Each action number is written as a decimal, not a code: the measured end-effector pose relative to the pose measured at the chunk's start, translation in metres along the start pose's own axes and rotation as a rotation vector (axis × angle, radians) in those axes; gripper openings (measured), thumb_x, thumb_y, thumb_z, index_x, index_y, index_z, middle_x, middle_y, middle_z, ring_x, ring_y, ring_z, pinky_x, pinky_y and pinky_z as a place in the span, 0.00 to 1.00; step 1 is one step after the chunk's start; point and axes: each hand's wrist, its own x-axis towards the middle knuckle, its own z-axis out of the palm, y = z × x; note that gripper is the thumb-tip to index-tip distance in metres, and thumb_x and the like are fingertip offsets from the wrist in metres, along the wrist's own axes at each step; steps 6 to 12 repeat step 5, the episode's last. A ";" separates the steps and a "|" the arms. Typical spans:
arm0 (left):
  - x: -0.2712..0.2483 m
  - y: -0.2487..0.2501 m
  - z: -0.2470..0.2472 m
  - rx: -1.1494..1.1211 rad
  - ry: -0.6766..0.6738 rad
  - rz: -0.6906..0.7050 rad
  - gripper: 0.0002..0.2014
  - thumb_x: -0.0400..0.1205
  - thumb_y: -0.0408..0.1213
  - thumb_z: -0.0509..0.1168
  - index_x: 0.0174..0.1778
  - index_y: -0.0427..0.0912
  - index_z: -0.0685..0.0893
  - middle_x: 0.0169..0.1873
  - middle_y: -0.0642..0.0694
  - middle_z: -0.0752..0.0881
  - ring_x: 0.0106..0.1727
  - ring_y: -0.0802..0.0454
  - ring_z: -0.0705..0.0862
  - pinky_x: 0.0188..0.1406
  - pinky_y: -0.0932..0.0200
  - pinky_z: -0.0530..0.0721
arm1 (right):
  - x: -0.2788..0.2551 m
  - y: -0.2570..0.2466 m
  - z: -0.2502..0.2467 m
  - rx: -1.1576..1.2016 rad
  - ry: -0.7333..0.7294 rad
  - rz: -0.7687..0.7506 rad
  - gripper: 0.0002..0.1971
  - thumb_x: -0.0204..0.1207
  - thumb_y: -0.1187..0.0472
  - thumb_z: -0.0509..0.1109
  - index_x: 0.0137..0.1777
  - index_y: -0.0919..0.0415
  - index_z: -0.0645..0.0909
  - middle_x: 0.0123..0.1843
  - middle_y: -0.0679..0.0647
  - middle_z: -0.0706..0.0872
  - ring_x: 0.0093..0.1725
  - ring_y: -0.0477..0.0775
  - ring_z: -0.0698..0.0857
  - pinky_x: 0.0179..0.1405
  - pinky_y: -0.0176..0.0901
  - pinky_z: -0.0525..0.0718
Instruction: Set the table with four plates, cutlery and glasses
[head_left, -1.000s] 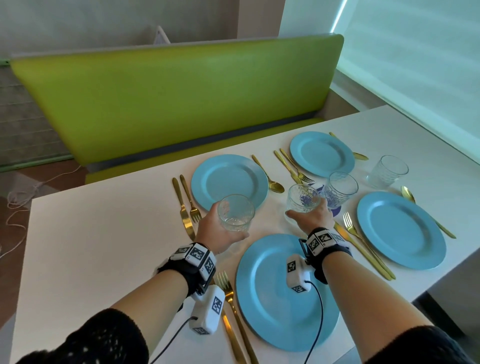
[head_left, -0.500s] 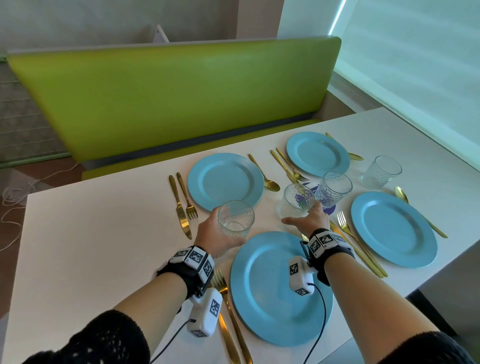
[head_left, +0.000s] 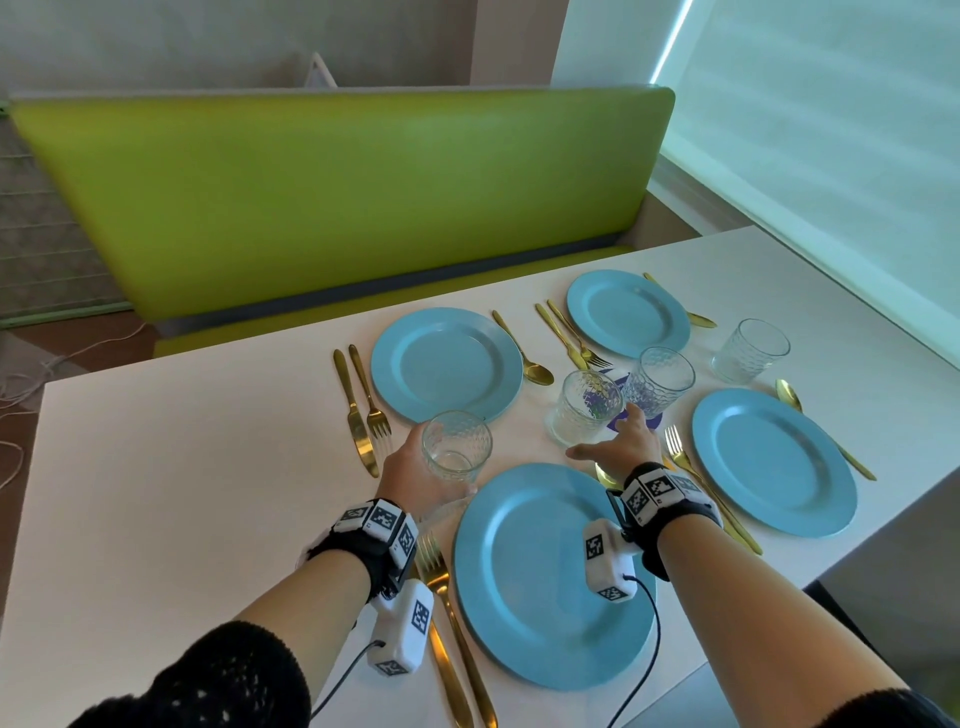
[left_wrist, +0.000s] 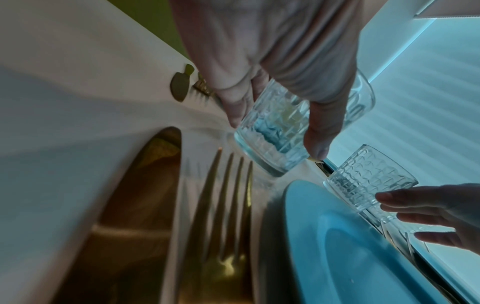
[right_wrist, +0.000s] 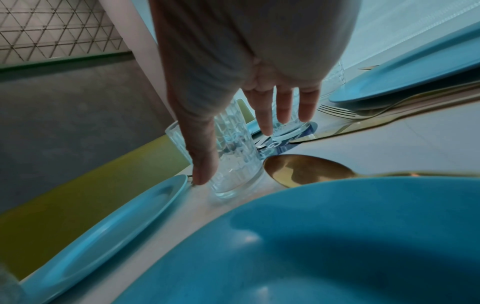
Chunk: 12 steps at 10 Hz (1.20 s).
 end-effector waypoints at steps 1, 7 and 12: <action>-0.001 0.001 0.001 -0.011 -0.016 -0.021 0.43 0.60 0.36 0.83 0.71 0.45 0.73 0.66 0.46 0.82 0.66 0.49 0.80 0.59 0.68 0.72 | -0.001 0.001 -0.001 -0.006 -0.008 0.003 0.61 0.52 0.51 0.86 0.82 0.56 0.53 0.74 0.59 0.75 0.74 0.60 0.71 0.75 0.54 0.70; -0.005 0.013 -0.014 0.022 -0.122 -0.028 0.51 0.62 0.41 0.83 0.79 0.40 0.61 0.75 0.42 0.73 0.76 0.45 0.71 0.70 0.59 0.71 | -0.022 -0.002 -0.011 0.038 0.008 0.008 0.60 0.53 0.53 0.86 0.82 0.53 0.52 0.76 0.59 0.72 0.77 0.60 0.69 0.76 0.54 0.68; -0.005 0.013 -0.014 0.022 -0.122 -0.028 0.51 0.62 0.41 0.83 0.79 0.40 0.61 0.75 0.42 0.73 0.76 0.45 0.71 0.70 0.59 0.71 | -0.022 -0.002 -0.011 0.038 0.008 0.008 0.60 0.53 0.53 0.86 0.82 0.53 0.52 0.76 0.59 0.72 0.77 0.60 0.69 0.76 0.54 0.68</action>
